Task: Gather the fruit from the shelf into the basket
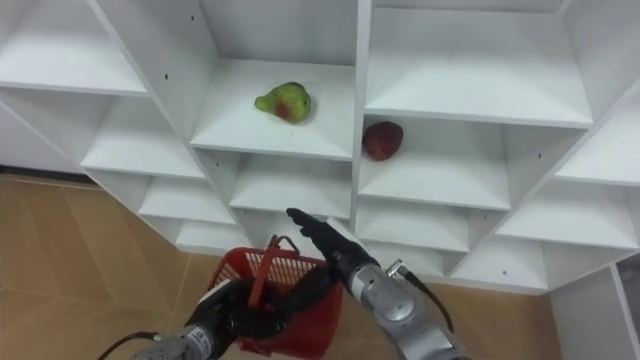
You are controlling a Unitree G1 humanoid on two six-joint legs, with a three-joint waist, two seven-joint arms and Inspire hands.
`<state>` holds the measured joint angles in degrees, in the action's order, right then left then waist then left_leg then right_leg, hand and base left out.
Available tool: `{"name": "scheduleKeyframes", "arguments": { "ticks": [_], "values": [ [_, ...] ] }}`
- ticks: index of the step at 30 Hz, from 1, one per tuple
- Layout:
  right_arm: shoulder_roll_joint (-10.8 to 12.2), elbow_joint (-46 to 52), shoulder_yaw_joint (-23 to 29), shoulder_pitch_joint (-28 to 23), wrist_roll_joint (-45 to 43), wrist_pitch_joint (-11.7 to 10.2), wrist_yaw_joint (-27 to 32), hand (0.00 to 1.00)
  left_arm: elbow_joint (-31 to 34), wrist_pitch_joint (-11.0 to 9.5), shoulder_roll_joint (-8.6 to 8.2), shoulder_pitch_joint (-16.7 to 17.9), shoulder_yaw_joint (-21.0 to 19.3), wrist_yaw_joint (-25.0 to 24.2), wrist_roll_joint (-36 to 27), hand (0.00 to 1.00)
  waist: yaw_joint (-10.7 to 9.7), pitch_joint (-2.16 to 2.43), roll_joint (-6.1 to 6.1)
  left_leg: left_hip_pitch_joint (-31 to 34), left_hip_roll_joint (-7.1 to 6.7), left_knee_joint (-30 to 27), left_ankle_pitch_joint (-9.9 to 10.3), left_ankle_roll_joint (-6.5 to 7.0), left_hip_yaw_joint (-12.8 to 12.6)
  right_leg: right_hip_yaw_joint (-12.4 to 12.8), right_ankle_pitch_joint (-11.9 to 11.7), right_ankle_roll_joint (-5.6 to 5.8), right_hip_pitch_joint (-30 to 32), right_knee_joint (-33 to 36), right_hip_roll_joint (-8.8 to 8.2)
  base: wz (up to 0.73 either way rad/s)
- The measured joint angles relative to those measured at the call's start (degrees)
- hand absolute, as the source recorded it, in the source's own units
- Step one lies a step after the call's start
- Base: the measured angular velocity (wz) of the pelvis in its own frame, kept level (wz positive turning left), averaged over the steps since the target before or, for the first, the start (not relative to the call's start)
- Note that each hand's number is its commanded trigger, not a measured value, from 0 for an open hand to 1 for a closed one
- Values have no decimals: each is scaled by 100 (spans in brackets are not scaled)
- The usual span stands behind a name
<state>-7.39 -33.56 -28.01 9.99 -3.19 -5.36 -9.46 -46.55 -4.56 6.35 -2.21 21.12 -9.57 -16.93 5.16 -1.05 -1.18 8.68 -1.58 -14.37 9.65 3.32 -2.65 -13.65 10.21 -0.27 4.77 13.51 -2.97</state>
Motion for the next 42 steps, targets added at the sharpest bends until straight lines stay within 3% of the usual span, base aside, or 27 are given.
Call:
{"name": "scheduleKeyframes", "arguments": {
  "ticks": [4, 8, 11, 14, 18, 23, 30, 37, 42],
  "values": [
    [-5, 426, -11, -30, -221, 8, -102, 0, -15, -5, 33, 52, -243, -10, 64, 100, 19, -8, 97, -240, -11, 88, 0, 0, 10, -58, 1, 1, -262, -101, 0, 2],
    [-180, 1091, -25, -80, -239, 34, -165, 0, -7, -5, 178, 70, -303, -24, 192, 100, 78, 6, 306, -340, -6, 127, -2, -7, 25, -61, 1, 1, -345, -101, 7, 2],
    [-398, 1691, -40, -110, -443, 30, -157, 0, -11, -5, 209, 85, -301, -21, 335, 100, 179, 9, 394, -450, -10, 171, -3, -6, 4, -45, 1, 2, -427, -102, 3, -4],
    [-411, 1900, -44, -151, -646, 43, -220, 0, -15, -6, 246, 181, -317, -15, 404, 100, 214, 28, 472, -633, -9, 242, -3, -7, 8, -52, 0, 3, -595, -144, 11, 0],
    [-434, 2385, -37, -168, -842, 120, -318, 0, -160, -5, 254, 273, -363, -16, 425, 100, 230, 40, 517, -694, -18, 267, -1, -8, 11, -72, 0, 3, -681, -205, 11, 0],
    [-464, 2934, 55, -92, -874, 121, -284, 0, -411, 4, 318, 304, -471, -17, 616, 100, 271, -6, 591, -757, -16, 273, -4, -13, 24, -65, 1, 3, -759, -220, 16, 0],
    [-502, 3253, 107, -86, -891, 121, -264, 0, -410, 4, 306, 332, -747, -57, 642, 100, 303, -12, 678, -728, -26, 255, -3, -13, 36, -77, 0, 5, -781, -269, 15, 1],
    [-519, 3387, 647, -72, -1097, 113, 23, 0, -404, 3, 271, 350, -1108, -87, 652, 100, 305, -24, 699, -905, -29, 277, -1, -17, 97, -157, 1, 6, -956, -289, 14, 4],
    [-529, 3388, 1005, 49, -1402, 115, 166, 0, -214, 3, 244, 402, -1315, -143, 802, 100, 315, -37, 824, -992, -29, 285, 4, -24, 140, -214, 5, 12, -1058, -289, 17, 4]
  ]
}}
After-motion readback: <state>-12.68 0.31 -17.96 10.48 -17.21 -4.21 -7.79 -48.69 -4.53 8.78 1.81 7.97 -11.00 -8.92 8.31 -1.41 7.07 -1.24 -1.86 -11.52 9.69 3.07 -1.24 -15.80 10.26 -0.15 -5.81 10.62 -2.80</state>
